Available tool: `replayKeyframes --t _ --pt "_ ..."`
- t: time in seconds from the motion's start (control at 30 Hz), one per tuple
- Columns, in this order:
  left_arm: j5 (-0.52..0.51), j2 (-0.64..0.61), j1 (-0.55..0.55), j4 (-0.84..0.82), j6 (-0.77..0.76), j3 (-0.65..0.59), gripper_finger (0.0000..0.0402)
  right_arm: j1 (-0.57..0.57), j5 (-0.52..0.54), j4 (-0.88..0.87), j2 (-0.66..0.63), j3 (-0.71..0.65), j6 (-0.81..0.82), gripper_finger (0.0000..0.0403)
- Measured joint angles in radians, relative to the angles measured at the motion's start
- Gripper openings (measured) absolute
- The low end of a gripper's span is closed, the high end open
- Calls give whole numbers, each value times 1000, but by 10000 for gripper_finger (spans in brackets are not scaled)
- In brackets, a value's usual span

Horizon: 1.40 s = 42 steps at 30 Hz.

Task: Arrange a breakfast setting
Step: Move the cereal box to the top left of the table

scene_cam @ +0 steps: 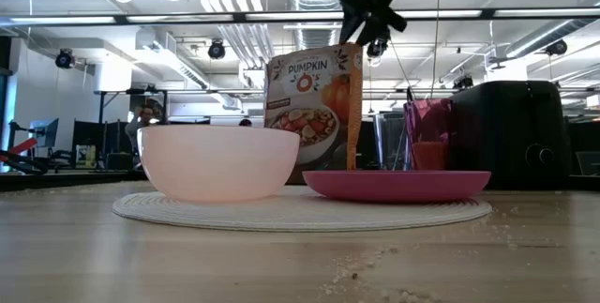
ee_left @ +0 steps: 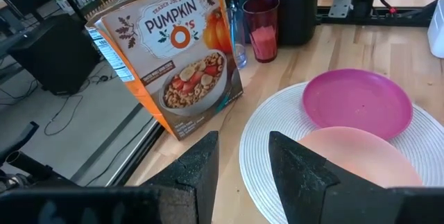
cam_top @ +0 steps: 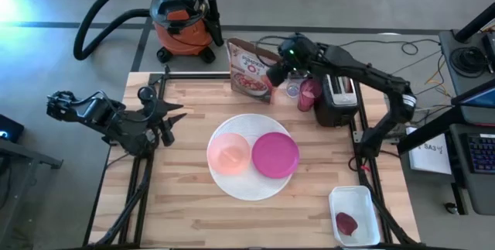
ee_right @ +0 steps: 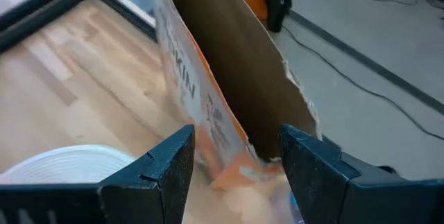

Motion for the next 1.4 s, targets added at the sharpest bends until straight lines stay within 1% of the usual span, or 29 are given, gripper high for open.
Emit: replayKeyframes --t 0.1,0.3,0.4,0.47,0.53,0.7,0.73,0.9,1.13,1.27,1.4 --pt "0 -2 0 0 -1 0 111 -24 -2 -33 53 56 -26 199" --pt "0 -3 0 -1 -3 0 111 -24 -13 -144 169 196 -70 198" --pt "0 -3 0 -1 -3 0 111 -18 -29 -203 230 261 -97 186" --pt "0 -3 0 -1 -5 0 111 -16 -33 -230 266 292 -102 167" --pt "0 -3 0 -1 -14 0 111 -16 -33 -247 297 316 -109 138" --pt "1 -3 0 -31 -46 -3 111 -16 -57 -280 349 362 -166 28" --pt "0 -3 0 -35 -49 -3 111 -16 -77 -283 352 367 -181 20" --pt "-1 -3 0 -46 -53 -3 111 6 -191 -280 356 397 -279 9" --pt "-10 -8 0 -48 -58 -4 111 76 -219 -259 340 453 -436 8" --pt "-34 -10 0 -49 -68 -4 111 111 -209 -256 340 459 -466 8" --pt "-34 -8 0 -49 -69 -4 111 109 -101 -261 342 460 -415 8"
